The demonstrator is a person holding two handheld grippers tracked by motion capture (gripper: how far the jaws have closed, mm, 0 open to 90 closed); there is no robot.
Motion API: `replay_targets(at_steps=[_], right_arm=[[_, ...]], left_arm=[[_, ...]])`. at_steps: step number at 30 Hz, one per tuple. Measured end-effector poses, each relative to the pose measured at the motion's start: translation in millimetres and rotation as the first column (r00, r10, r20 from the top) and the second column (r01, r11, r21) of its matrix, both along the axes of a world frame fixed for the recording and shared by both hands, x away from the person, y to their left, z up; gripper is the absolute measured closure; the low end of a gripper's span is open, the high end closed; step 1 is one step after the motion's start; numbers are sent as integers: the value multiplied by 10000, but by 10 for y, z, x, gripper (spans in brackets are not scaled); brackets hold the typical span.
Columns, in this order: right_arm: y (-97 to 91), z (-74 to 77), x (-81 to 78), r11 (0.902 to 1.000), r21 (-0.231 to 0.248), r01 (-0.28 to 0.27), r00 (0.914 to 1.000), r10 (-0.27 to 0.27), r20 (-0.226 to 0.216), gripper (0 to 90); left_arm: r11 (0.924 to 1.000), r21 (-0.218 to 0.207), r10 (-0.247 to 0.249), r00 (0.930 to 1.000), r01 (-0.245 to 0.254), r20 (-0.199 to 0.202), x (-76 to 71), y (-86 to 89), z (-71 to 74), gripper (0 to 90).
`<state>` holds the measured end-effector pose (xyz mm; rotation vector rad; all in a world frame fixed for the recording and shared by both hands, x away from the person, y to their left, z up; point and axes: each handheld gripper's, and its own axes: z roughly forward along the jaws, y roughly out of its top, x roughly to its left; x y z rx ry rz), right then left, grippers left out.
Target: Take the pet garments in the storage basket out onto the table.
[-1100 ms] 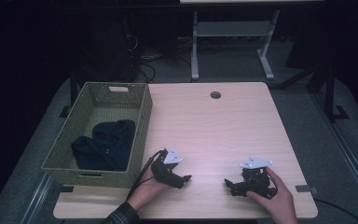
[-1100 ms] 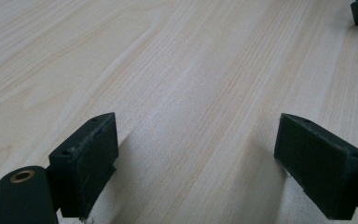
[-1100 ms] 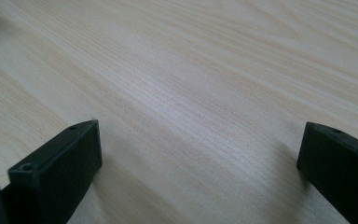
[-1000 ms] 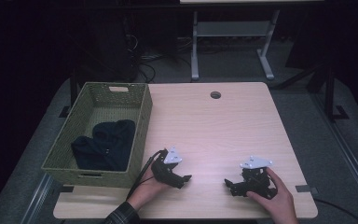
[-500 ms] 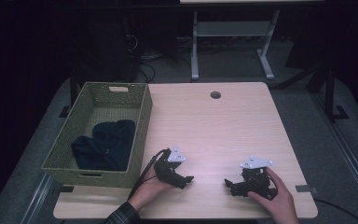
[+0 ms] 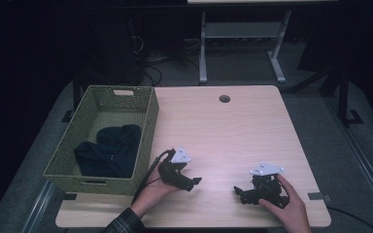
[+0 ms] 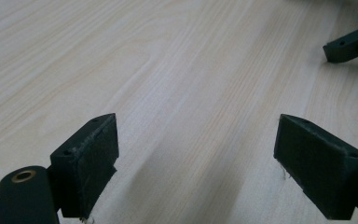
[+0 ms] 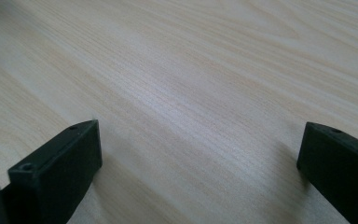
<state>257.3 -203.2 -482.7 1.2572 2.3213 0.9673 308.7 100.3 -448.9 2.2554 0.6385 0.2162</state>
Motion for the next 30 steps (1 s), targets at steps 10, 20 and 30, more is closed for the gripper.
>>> replay_targets(at_steps=[10,20,30], right_arm=[[3,0,1,10000,3,7,10000,-7,-8,0],[3,0,1,10000,5,11,10000,-11,-12,0],[3,-1,1,10000,23,5,10000,-5,-8,0]], left_arm=[[9999,-133,106,9999,-105,129,35,37,106,134],[9997,-219,113,9999,-111,95,45,67,190,135],[9985,-514,201,9998,-200,5,51,85,266,136]])
